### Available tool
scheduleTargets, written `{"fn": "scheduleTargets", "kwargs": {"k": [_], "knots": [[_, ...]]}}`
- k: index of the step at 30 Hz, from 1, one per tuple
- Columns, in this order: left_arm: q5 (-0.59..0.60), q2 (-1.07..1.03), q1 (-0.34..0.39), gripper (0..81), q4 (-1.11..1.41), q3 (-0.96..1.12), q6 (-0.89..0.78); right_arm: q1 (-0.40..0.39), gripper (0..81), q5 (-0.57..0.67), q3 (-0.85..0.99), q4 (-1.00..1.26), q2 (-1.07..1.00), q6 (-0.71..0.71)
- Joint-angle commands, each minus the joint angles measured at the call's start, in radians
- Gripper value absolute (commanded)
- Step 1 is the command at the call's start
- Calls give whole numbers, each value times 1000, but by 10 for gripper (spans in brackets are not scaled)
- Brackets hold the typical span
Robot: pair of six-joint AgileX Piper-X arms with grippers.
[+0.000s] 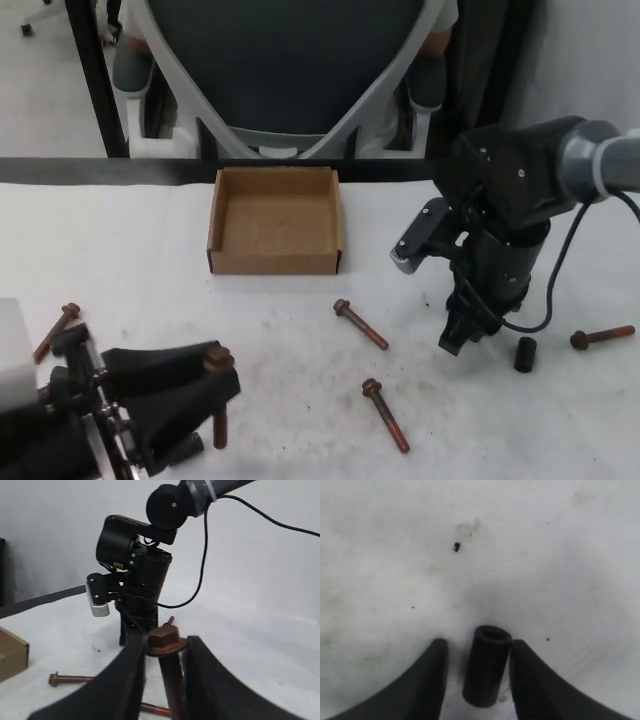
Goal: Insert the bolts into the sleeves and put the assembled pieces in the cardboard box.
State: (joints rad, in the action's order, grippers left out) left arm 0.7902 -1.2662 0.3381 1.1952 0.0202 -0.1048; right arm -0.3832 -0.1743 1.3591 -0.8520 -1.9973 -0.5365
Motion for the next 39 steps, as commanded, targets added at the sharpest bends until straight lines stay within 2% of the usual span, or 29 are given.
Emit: {"fn": "scheduleTargets", "kwargs": {"k": [1,3,4,6,7,11,15,21,26,32,36,39], "knots": [[128,6,4,8,-62,48,115,4,379,16,20,-3,-48,-9],[140,6,4,8,-125,72,136,4,314,15,20,-8,-69,-9],[140,6,4,8,-132,75,141,6,242,15,20,-11,-75,-9],[140,6,4,8,-122,76,142,5,40,15,20,-11,-82,-9],[140,6,4,8,-117,76,139,5,2,18,18,-11,-81,-6],[140,6,4,8,-114,76,136,8,2,49,18,1,-69,32],[140,6,4,8,-114,76,131,17,2,190,-21,47,-21,105],[154,6,4,8,-114,79,132,16,2,251,-244,284,197,176],[154,3,4,8,-116,110,112,-4,2,315,-488,509,452,324],[154,4,13,8,-116,165,-2,-119,2,307,-763,729,774,497],[145,2,62,8,-116,169,-42,-252,2,257,-920,885,930,629],[93,2,117,8,-116,172,-53,-358,2,208,-999,980,999,680]]}}
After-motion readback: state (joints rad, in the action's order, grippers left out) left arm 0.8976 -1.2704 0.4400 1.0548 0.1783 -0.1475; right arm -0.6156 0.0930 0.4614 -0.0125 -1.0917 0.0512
